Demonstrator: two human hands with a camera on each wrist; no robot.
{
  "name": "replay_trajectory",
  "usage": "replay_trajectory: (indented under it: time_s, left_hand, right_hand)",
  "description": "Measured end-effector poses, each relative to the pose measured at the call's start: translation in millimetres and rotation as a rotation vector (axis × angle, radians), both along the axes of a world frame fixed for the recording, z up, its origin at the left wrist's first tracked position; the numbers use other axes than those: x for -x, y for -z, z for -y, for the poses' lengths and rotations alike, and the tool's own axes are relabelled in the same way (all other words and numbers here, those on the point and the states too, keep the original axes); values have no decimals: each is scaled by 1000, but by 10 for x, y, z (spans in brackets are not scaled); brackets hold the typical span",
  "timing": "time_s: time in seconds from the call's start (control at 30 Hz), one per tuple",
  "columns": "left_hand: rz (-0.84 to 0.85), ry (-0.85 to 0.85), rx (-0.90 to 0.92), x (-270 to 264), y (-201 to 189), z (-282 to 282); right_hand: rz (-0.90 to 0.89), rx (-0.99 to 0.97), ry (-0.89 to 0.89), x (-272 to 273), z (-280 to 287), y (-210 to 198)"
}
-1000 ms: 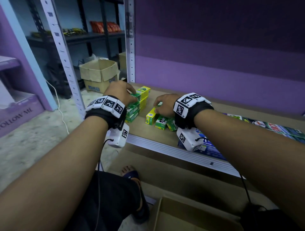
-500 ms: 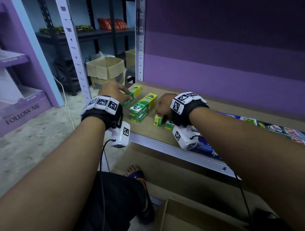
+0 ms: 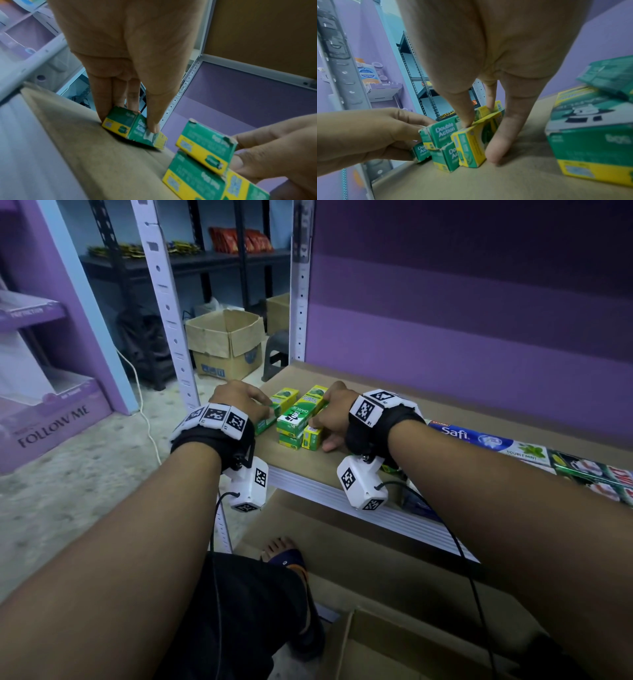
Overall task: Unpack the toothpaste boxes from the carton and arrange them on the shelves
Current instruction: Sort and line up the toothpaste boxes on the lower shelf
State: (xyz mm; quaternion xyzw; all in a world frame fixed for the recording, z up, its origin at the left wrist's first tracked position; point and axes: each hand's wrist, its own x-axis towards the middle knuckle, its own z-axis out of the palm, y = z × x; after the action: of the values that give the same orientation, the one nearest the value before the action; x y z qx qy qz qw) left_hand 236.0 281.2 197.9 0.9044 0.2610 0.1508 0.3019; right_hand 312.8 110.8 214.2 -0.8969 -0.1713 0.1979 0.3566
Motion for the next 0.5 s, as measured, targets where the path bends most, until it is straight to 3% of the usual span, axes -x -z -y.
replay_trajectory:
  time_s: [0.5]
  left_hand:
    - [61, 0, 44, -46, 46, -14]
  right_hand:
    - [-171, -245, 75, -46, -244, 100]
